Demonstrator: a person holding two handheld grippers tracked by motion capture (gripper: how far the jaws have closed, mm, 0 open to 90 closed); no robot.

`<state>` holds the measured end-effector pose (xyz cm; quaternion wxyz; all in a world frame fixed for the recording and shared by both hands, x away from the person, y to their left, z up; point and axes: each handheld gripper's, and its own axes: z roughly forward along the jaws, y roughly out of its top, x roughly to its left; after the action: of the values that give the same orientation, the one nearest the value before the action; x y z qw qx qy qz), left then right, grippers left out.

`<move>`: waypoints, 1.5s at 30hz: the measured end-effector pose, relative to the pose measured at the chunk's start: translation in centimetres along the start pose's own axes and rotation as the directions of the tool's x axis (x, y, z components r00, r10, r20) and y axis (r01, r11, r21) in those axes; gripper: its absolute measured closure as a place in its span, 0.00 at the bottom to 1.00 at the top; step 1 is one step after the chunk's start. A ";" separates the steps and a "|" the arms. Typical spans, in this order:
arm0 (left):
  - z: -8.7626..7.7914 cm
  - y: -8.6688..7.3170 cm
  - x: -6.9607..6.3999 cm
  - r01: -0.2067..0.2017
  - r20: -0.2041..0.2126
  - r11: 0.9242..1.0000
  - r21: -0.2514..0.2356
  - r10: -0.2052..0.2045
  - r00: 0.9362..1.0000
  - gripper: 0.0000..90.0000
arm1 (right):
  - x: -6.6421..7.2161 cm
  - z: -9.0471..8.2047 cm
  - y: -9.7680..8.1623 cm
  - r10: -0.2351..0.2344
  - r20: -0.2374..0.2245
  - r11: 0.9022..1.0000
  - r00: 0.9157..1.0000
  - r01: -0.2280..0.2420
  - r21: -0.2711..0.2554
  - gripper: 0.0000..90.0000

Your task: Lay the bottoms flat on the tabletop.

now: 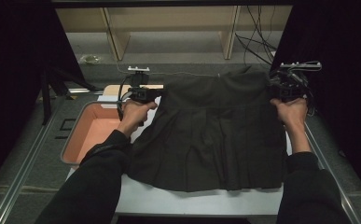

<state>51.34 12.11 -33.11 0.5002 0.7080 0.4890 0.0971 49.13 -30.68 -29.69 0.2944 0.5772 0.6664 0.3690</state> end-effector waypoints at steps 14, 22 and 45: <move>0.8 -4.0 -0.7 -0.017 0.026 0.984 0.178 0.012 1.000 0.57 | -1.2 0.4 -4.2 -0.003 -0.018 0.990 1.000 0.005 0.143 0.53; 1.3 -8.8 -1.1 -0.017 0.046 0.955 0.295 0.003 0.999 0.46 | -1.9 0.7 -9.7 -0.006 -0.058 0.967 0.998 0.021 0.254 0.40; 4.6 -17.3 -4.5 -0.088 0.073 0.850 0.520 0.058 0.996 0.37 | -2.6 0.4 -16.1 0.036 -0.060 0.938 0.998 -0.013 0.347 0.34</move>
<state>41.63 6.09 -47.58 0.2985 0.8375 0.4559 -0.0399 40.98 -34.16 -43.42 0.1615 0.6160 0.7228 0.2683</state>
